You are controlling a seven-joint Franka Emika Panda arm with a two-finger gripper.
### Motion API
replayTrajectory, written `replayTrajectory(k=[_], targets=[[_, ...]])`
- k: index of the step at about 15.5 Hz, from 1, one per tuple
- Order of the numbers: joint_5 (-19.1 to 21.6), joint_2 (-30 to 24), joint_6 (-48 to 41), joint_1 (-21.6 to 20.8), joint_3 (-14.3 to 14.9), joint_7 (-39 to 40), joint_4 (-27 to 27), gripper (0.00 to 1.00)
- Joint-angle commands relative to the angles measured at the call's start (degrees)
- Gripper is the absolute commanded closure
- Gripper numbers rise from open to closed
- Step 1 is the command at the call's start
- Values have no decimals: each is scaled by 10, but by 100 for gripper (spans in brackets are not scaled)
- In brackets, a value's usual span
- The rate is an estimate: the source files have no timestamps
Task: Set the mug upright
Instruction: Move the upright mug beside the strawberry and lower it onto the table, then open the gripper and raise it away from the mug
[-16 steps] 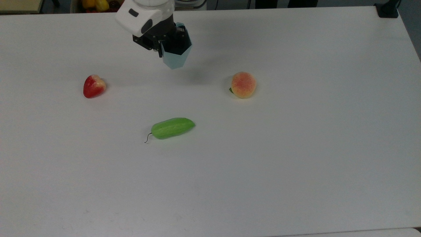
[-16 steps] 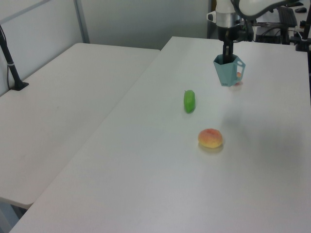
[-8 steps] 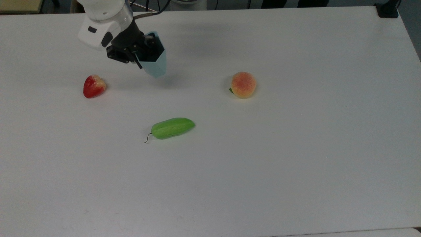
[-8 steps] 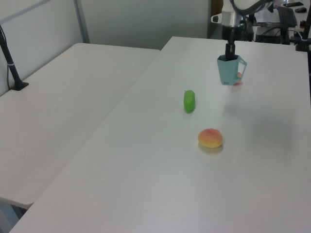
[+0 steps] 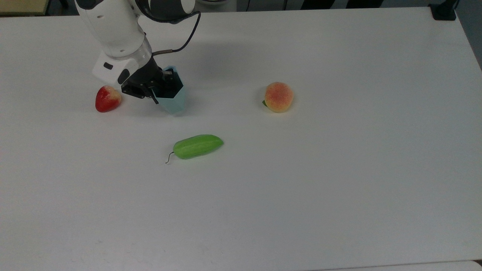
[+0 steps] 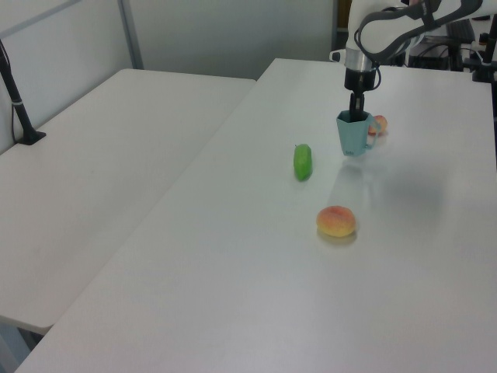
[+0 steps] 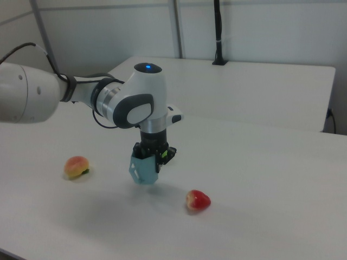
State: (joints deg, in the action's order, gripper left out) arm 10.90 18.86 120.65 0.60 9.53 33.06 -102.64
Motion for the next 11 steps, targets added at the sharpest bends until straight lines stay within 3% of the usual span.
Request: replayTrajectory(k=[1,3,5,6,8,11], targets=[[17,-2,24,-5,2,19,-19,94],[17,6,31,-10,2,19,-19,88],[17,6,31,-10,1,15,-19,65],[17,6,30,-10,0,13,-20,31],[17,3,25,-11,-2,9,-18,0],[17,-28,7,-11,-7,-24,-6,0]])
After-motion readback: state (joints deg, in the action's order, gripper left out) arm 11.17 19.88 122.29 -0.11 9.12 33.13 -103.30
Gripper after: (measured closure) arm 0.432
